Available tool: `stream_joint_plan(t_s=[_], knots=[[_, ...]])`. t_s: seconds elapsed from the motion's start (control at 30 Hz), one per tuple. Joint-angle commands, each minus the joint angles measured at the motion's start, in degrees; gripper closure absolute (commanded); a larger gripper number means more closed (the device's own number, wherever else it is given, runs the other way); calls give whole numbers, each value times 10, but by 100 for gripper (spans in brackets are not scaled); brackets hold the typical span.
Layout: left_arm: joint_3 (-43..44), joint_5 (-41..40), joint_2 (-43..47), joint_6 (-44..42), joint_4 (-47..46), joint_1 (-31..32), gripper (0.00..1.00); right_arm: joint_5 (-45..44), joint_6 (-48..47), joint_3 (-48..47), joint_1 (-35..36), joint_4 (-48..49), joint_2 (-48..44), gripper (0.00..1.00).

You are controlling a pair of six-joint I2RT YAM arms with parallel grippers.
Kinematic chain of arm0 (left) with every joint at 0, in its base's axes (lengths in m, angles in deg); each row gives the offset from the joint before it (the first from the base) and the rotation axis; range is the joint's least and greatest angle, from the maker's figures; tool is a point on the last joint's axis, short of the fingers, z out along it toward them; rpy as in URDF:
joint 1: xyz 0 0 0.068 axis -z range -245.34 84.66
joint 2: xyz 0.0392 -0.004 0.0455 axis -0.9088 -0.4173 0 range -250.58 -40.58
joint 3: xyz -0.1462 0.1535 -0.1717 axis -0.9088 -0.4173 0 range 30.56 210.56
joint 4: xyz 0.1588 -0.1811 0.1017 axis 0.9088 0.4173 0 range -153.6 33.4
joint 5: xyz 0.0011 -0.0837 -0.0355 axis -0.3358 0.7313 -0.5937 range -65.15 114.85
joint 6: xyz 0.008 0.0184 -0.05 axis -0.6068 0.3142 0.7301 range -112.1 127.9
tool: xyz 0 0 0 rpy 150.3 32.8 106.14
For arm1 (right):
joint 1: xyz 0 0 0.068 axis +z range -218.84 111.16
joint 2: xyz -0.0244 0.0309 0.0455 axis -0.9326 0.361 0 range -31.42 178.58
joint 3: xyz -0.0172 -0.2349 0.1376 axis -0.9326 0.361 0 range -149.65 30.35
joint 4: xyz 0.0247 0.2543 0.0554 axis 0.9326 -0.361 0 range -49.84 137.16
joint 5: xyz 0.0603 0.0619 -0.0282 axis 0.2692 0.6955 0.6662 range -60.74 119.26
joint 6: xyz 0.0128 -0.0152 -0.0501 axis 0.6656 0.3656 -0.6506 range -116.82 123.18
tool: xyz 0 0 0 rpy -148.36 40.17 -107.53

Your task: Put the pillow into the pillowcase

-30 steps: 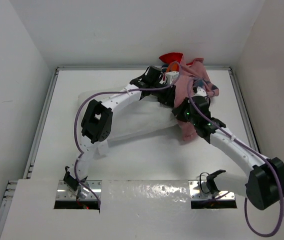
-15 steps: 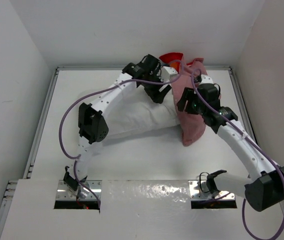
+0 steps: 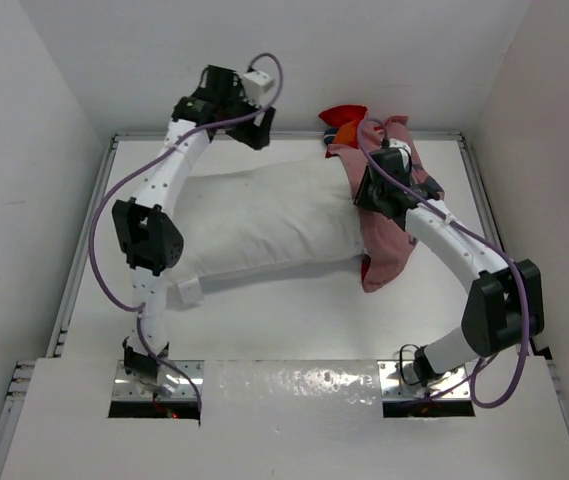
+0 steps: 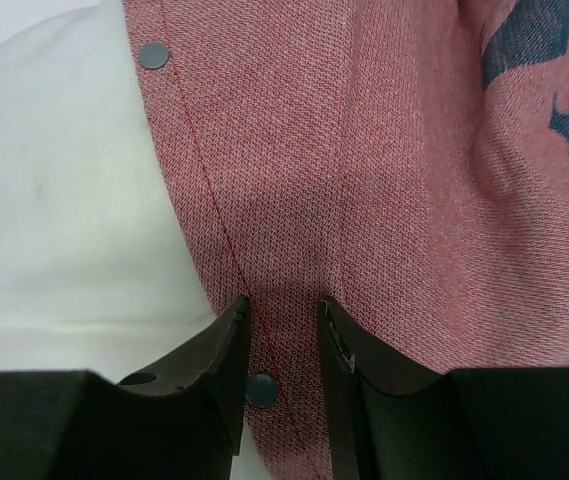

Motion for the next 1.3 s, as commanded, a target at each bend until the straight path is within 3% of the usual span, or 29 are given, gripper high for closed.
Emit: stream_joint_plan(t_s=[0.0, 0.07, 0.2, 0.37, 0.47, 0.53, 0.73, 0.83, 0.93, 1.07, 1.2, 1.27], knots=[[-5, 114, -35, 107, -75, -114, 26, -21, 63, 9, -2, 38, 2, 67], [-37, 59, -51, 59, -76, -120, 32, -15, 73, 30, -2, 56, 5, 66], [-107, 66, -69, 14, -111, -118, 31, -15, 71, 25, -1, 55, 38, 66], [-157, 170, -84, -95, -54, -74, 35, -10, 30, -92, -1, 29, 154, 66], [-322, 240, -10, -135, -75, -35, 39, 19, 4, -183, -1, 15, 213, 66], [-381, 264, 55, -166, -88, 7, 41, 62, -5, -230, 0, 23, 260, 67], [-447, 334, 94, -223, -12, 86, 46, 91, -35, -293, 10, 29, 304, 66], [-453, 339, 102, -222, -5, 106, 45, 65, -55, -256, 5, 32, 265, 64], [-417, 353, 108, -258, 61, 102, 44, 31, -76, -199, -2, 34, 206, 62], [-289, 360, 99, -228, 127, 43, 43, -13, -125, -145, -4, 37, 143, 49], [-245, 348, 96, -79, 27, -69, 45, -21, -163, -176, -4, -10, 126, 33], [-265, 316, 92, -32, -56, -83, 40, -18, -169, -208, -3, -29, 119, 30]])
